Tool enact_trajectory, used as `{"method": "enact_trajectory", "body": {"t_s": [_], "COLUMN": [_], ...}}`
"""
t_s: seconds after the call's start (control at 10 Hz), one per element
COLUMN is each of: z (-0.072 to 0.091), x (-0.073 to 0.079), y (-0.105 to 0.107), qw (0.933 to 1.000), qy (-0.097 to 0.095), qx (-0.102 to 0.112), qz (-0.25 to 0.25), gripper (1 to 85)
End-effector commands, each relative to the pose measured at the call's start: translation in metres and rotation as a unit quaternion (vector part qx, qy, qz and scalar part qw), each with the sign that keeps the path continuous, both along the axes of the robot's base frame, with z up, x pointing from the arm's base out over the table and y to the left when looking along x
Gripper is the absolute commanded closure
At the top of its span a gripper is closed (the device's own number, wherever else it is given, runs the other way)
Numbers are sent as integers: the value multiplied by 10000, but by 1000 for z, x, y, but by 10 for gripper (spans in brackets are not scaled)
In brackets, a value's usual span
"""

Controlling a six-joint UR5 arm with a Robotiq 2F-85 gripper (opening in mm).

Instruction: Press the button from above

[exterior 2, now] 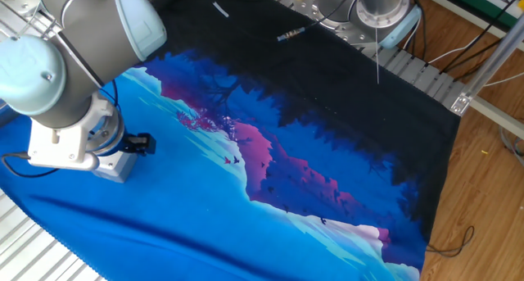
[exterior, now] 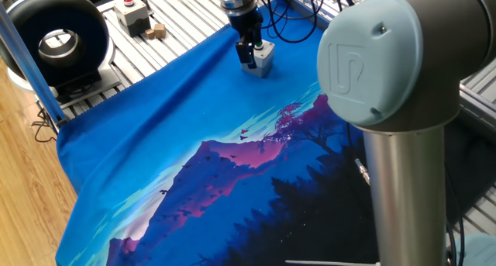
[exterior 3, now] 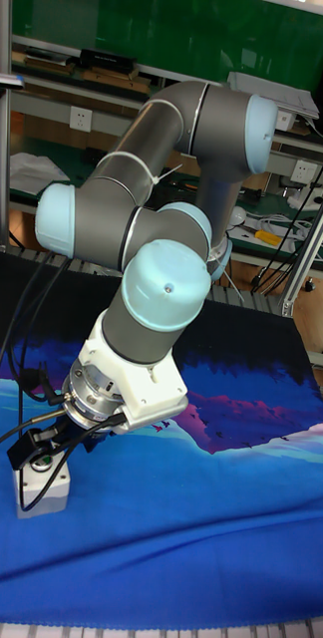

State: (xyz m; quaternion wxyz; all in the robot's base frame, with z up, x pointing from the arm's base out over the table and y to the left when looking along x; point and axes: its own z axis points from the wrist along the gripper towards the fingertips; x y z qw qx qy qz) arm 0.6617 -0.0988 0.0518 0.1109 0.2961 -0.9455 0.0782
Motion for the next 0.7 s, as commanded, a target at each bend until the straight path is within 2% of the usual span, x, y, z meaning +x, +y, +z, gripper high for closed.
{"method": "enact_trajectory", "body": {"t_s": [0.0,0.3,0.6], "z": [5,31,40], "x": [-1,-2,0], "y": [0,-6,4], "qw": [10000,9999,9998], "qy": [5,126,133], "qx": [54,57,176], "qz": [-30,52,-18], "gripper": [80,80,80]}}
